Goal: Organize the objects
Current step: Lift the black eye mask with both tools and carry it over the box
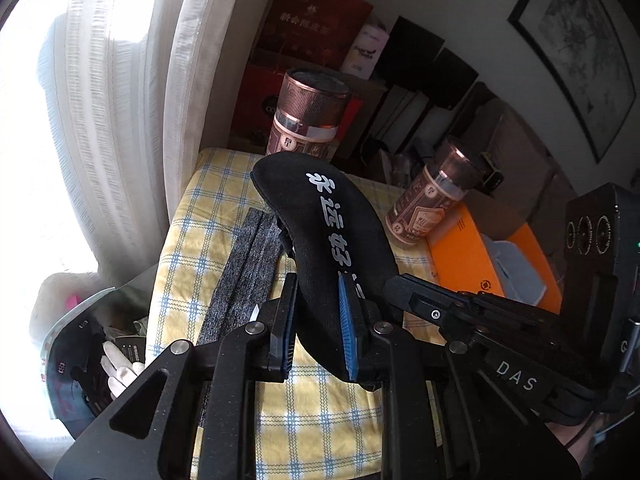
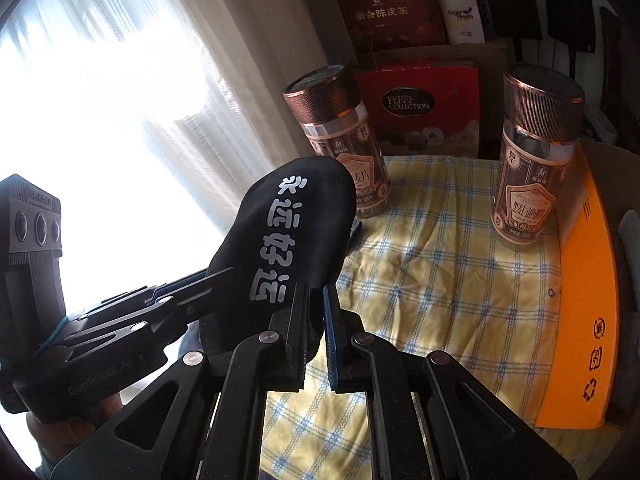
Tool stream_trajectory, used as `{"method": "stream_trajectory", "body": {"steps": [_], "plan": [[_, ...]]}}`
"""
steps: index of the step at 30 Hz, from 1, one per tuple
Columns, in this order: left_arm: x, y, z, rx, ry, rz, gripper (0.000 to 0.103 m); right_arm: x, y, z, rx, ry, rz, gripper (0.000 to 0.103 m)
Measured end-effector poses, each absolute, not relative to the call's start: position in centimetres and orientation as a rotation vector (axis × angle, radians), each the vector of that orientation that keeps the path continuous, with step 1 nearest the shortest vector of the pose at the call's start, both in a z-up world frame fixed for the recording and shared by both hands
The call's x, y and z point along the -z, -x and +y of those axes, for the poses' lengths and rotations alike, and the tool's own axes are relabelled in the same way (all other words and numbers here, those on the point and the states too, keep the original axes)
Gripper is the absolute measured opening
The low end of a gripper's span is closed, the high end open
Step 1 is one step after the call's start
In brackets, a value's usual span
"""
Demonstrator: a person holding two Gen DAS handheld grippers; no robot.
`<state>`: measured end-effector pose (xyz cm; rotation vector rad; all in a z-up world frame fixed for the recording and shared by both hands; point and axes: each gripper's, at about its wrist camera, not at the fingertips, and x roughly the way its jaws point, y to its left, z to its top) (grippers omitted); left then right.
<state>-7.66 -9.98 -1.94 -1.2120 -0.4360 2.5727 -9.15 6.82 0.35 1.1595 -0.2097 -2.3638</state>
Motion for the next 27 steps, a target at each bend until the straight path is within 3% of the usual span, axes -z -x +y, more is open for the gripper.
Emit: {"method": "stream_trajectory", "body": {"steps": [27], "plan": [[-3.0,8.8,10.1,-2.330,1.080,-0.312,0.018,-6.2,5.5,24.6,2.711,-1.134,-0.247,0.007]]}}
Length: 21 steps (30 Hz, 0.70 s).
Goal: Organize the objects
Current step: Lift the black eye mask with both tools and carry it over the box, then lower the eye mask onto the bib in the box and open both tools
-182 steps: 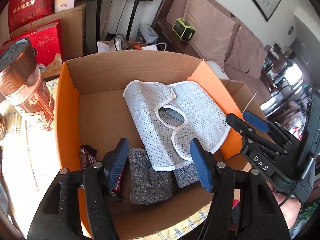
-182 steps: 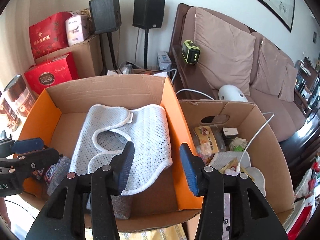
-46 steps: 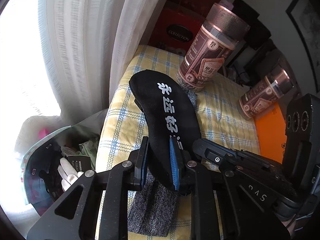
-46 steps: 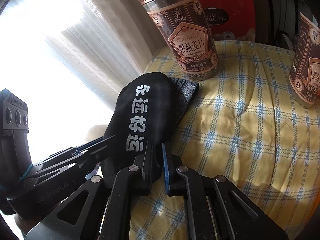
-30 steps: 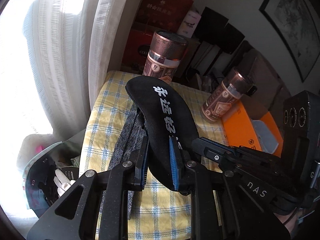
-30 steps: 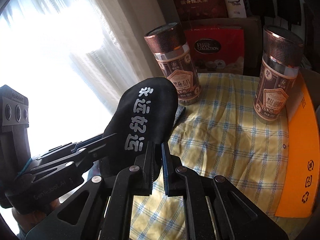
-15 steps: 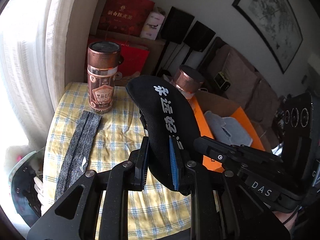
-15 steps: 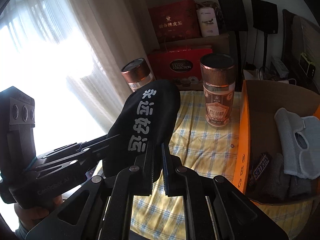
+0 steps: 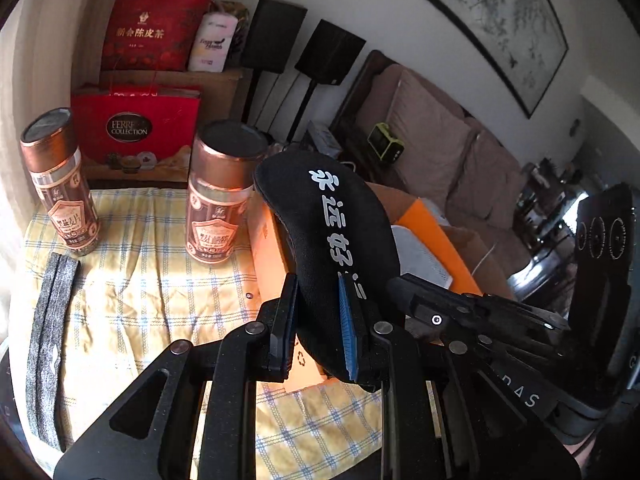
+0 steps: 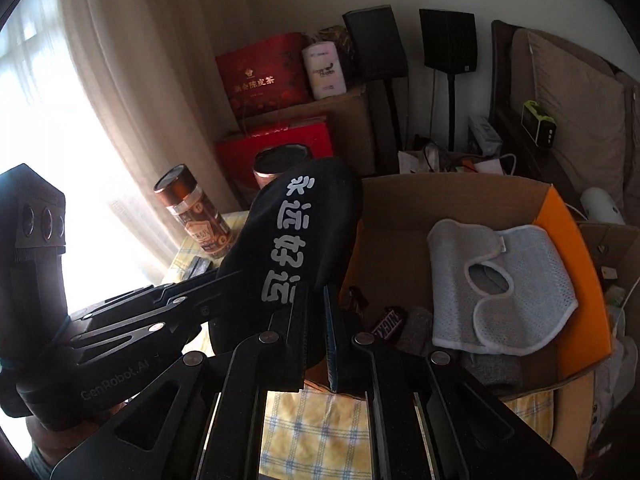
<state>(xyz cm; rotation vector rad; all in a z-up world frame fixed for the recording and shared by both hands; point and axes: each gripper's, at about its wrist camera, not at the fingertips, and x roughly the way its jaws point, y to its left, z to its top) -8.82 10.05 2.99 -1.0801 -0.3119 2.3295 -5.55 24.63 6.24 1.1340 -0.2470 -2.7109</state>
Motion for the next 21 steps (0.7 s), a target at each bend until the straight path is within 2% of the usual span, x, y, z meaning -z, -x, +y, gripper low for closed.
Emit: {"method": "stream_trajectory", "body": {"steps": [9,21], "plan": [[-3.0,9.5,16.8,-2.257,1.085,-0.283,0.018,-6.0,4.8,30.7,2.788,-1.157,-0.342,0.007],[-0.1,11.6,23.3,-2.208,1.149,-0.273,0.018,-3.6,5.8,37.0,2.853,-1.230,-0.434,0.007]]}}
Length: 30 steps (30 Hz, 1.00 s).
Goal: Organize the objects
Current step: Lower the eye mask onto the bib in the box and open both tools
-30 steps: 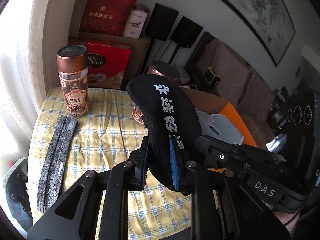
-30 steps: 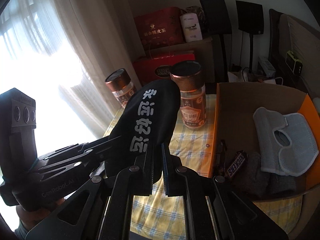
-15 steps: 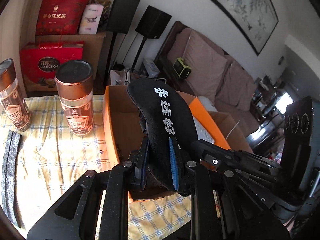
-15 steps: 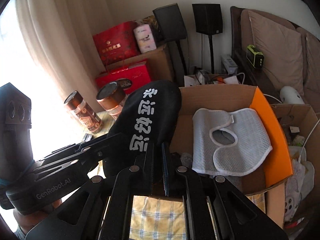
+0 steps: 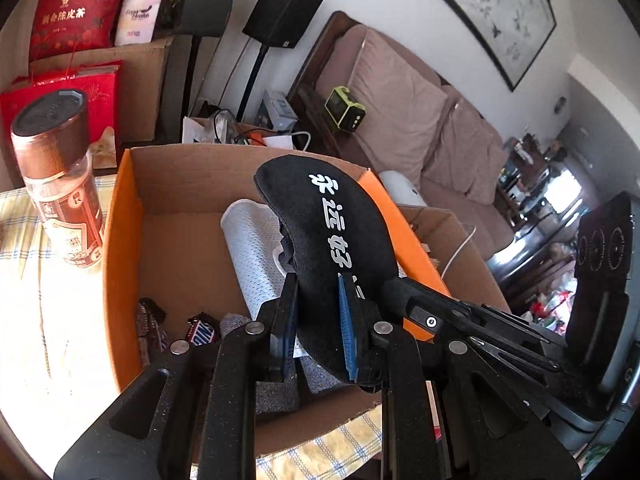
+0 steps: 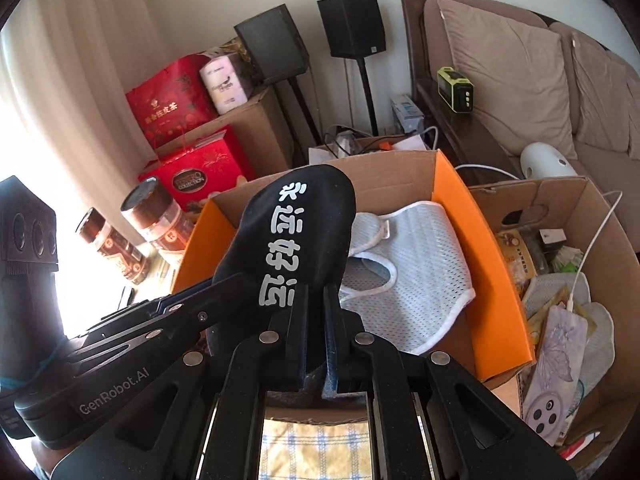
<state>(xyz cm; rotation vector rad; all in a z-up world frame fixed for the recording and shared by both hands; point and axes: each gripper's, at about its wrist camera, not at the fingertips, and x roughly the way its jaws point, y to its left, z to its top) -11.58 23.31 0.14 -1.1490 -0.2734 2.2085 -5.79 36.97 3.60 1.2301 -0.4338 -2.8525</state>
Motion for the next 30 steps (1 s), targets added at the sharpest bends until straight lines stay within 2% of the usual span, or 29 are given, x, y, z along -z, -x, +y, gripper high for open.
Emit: {"method": "stream_trajectory", "body": {"steps": [15,19,23,26,30], "plan": [[4.5,14.7,27.3,-2.150,1.343,-0.269,0.018,0.6,8.9,40.7,2.879,-1.354,-0.487,0.006],[6.0,15.2,27.8,-2.089,1.448,-0.262,0.022,1.4,9.2,41.0,2.898,-1.392,-0.465,0.006],[6.2,14.9,27.0,-2.086,1.453,-0.294,0.042,1.6,8.7,41.4,2.919,-1.389,-0.464,0.008],[5.4,14.6,25.9,-2.117,1.422,-0.310,0.061,1.0,8.1,41.7,2.934,-1.357,-0.467,0.010],[3.6,14.2,24.5,-2.164,1.369,-0.285,0.064,0.1,7.4,41.6,2.944,-1.325,-0.459,0.010]]}}
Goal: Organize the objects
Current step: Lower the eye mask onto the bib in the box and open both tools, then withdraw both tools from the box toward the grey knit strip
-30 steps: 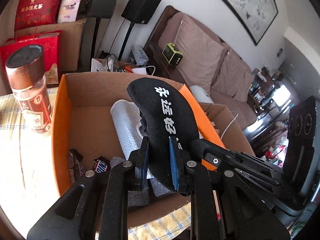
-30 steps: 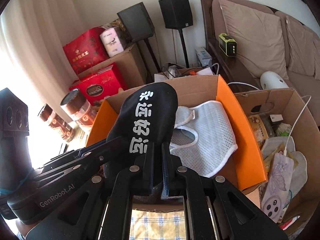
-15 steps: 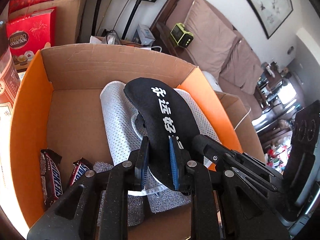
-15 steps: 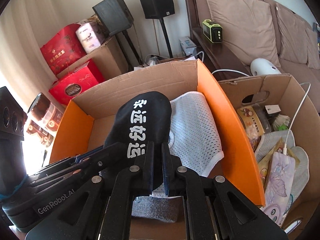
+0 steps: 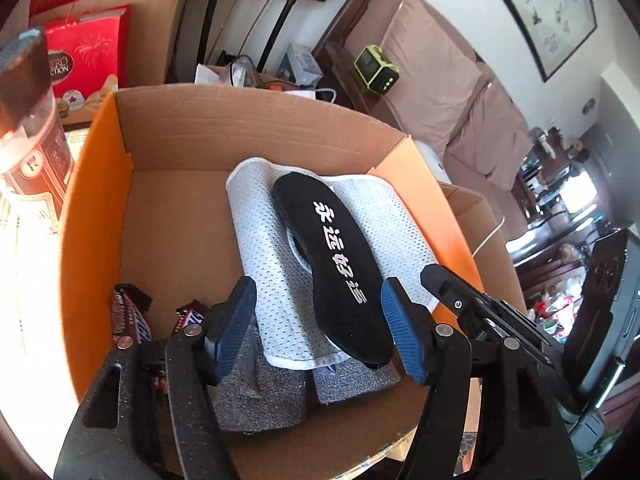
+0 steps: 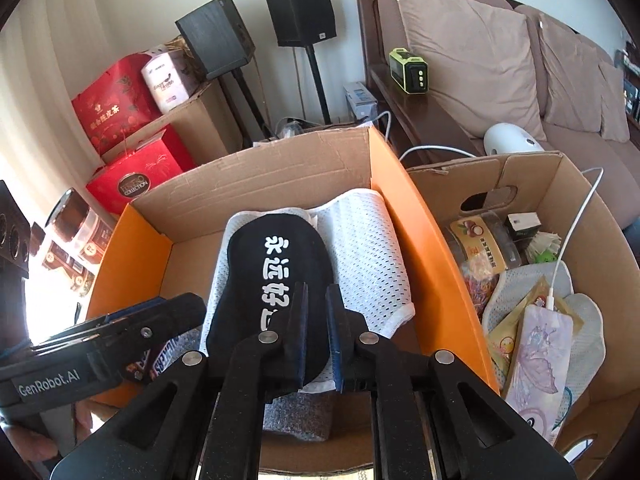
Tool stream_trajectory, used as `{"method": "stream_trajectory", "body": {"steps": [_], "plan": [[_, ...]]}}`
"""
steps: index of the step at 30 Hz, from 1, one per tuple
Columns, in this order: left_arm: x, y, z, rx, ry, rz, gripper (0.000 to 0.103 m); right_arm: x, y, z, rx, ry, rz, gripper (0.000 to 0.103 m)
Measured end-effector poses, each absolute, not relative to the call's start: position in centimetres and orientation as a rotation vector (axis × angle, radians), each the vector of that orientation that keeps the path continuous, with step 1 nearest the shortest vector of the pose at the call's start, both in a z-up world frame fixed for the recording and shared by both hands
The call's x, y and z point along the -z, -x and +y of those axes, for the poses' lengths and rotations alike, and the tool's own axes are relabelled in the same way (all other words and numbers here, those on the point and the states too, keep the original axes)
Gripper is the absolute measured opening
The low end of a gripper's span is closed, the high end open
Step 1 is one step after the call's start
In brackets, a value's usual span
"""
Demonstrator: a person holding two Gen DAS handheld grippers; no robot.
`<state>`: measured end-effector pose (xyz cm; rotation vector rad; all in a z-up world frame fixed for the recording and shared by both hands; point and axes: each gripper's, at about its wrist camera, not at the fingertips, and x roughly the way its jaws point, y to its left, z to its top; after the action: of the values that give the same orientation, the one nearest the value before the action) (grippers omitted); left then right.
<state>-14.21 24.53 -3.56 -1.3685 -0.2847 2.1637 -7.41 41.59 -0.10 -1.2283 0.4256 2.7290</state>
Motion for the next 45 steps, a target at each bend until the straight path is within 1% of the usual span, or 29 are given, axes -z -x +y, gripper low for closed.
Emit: {"method": "stream_trajectory", "body": {"steps": [1,2,3,4,6,7,9,10,11,14,15,16,17,18,23,32,39,45], "plan": [[3.1,14.0,24.2,-2.174,1.353,-0.273,0.066,-0.2,7.3,41.5,-2.734,1.222,0.424,0.010],[2.6,13.7,23.8,-2.191,1.333,-0.256,0.074,-0.4,7.1,41.3,-2.738,1.216,0.418,0.010],[2.1,13.4,23.3,-2.212,1.307,-0.237,0.080,-0.7,7.0,41.0,-2.745,1.215,0.410,0.012],[1.5,13.1,23.0,-2.237,1.281,-0.213,0.081,-1.0,6.9,40.6,-2.751,1.214,0.402,0.013],[0.5,12.7,22.5,-2.270,1.250,-0.160,0.084,-1.5,6.8,39.9,-2.768,1.211,0.395,0.031],[0.1,12.5,22.4,-2.275,1.242,-0.145,0.085,-1.7,6.7,39.6,-2.774,1.209,0.392,0.035],[-0.3,12.1,21.7,-2.276,1.237,-0.134,0.089,-2.2,6.6,38.9,-2.786,1.203,0.379,0.047],[-0.5,12.0,21.4,-2.282,1.236,-0.129,0.090,-2.4,6.5,38.5,-2.791,1.200,0.370,0.050],[-0.7,11.9,21.0,-2.290,1.234,-0.122,0.090,-2.6,6.5,38.1,-2.795,1.199,0.360,0.057],[-1.1,11.4,19.9,-2.320,1.223,-0.096,0.090,-2.9,6.4,37.0,-2.809,1.204,0.328,0.063],[-1.2,11.3,19.5,-2.326,1.219,-0.092,0.091,-2.9,6.3,36.6,-2.812,1.208,0.314,0.066],[-1.3,11.1,19.1,-2.330,1.218,-0.089,0.093,-3.0,6.3,36.3,-2.816,1.210,0.302,0.070],[-1.4,11.0,18.6,-2.330,1.214,-0.090,0.099,-3.0,6.2,35.9,-2.823,1.216,0.292,0.077],[-1.6,10.8,18.2,-2.333,1.208,-0.092,0.101,-3.0,6.2,35.5,-2.832,1.223,0.285,0.082],[-2.3,10.0,15.9,-2.382,1.180,-0.067,0.101,-3.1,5.8,33.7,-2.855,1.244,0.259,0.082],[-2.4,8.8,11.4,-2.451,1.173,-0.052,0.103,-3.5,5.4,30.4,-2.893,1.253,0.229,0.086],[-2.1,7.9,7.1,-2.487,1.201,-0.094,0.103,-3.8,5.1,27.0,-2.938,1.276,0.195,0.087],[-0.5,6.7,2.2,-2.557,1.253,-0.117,0.103,-3.8,5.2,23.6,-2.997,1.307,0.152,0.087]]}}
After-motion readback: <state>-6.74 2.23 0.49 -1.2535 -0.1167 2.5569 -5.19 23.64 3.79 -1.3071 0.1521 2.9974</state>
